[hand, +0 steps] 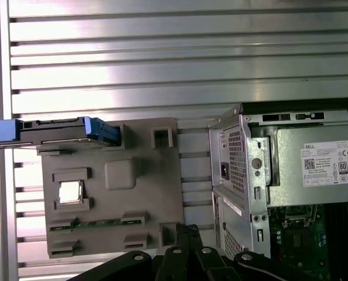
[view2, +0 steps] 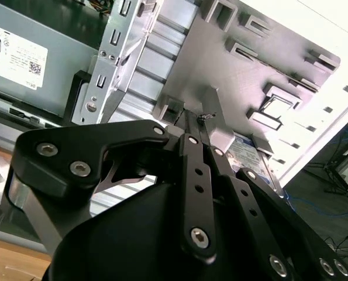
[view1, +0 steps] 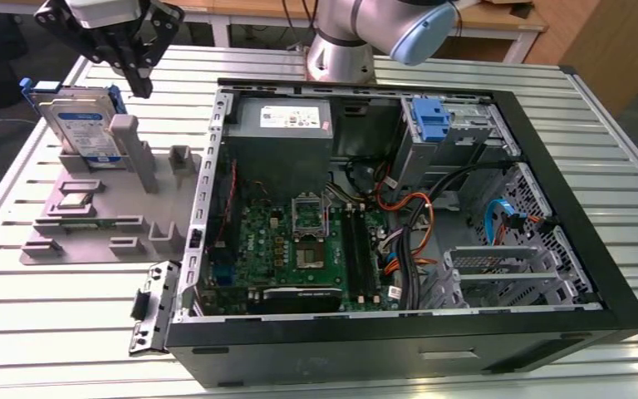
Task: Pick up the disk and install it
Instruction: 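Reach for the disk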
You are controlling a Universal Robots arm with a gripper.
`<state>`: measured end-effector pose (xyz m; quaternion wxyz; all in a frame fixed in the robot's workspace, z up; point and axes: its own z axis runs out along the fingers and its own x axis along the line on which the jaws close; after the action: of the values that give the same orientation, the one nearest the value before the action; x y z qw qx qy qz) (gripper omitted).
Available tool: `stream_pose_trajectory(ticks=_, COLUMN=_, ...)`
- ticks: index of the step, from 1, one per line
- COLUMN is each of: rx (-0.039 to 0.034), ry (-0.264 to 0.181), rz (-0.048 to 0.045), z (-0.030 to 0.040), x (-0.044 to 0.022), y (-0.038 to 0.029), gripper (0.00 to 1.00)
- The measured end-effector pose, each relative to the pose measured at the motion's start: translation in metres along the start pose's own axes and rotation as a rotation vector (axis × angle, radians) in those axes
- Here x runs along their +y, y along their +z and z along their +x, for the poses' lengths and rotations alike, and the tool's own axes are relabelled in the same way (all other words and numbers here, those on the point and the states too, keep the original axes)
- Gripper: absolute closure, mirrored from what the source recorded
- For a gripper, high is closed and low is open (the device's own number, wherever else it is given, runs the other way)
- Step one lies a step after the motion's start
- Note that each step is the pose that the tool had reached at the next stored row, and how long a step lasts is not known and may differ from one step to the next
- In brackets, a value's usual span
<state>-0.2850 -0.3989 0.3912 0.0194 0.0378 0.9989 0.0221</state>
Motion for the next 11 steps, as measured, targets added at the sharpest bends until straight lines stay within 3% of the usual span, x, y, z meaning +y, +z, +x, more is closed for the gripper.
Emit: stream_pose_trajectory(ticks=11, rx=0.0, ry=0.0, rz=0.0001, z=0.0034, x=-0.0003, y=-0.0002, gripper=0.89)
